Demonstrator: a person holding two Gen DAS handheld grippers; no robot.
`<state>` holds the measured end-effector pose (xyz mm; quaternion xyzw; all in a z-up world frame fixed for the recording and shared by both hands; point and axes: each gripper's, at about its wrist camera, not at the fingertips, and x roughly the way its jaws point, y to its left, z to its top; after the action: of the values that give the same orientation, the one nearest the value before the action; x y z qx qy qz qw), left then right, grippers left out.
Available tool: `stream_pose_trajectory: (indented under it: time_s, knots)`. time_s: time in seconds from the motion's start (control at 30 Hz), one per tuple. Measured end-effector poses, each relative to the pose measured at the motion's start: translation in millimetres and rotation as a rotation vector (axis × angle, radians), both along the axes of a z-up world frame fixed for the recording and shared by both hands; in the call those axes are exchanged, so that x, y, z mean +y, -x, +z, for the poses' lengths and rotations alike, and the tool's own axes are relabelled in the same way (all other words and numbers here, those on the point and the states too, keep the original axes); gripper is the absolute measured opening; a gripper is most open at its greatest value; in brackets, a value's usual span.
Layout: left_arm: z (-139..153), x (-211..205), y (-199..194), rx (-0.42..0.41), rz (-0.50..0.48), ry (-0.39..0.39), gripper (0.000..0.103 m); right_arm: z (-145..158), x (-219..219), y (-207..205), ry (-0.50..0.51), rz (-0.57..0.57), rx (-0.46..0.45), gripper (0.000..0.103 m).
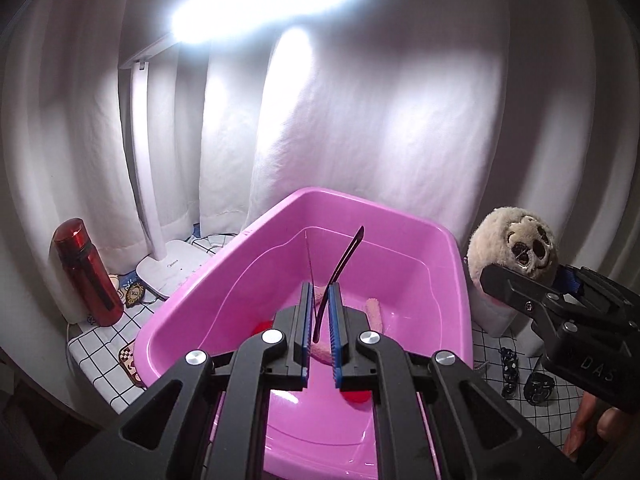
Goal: Organize jewelry
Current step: 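Carry the sloth keychain into the tub with the right gripper and release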
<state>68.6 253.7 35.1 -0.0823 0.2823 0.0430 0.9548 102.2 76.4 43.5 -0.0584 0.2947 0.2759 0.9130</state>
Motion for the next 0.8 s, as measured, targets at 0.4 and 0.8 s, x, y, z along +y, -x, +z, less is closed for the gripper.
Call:
stream_pose_trajectory:
  time_s: [0.4, 0.8]
  knots:
    - [-34, 25, -29, 0.16, 0.085, 0.025, 0.009, -33, 38, -43, 0.07, 0.041, 0.148, 0.057]
    - [-47, 30, -46, 0.243, 0.111, 0.02, 0.031, -53, 46, -77, 0.088, -0.01, 0.242, 0.064]
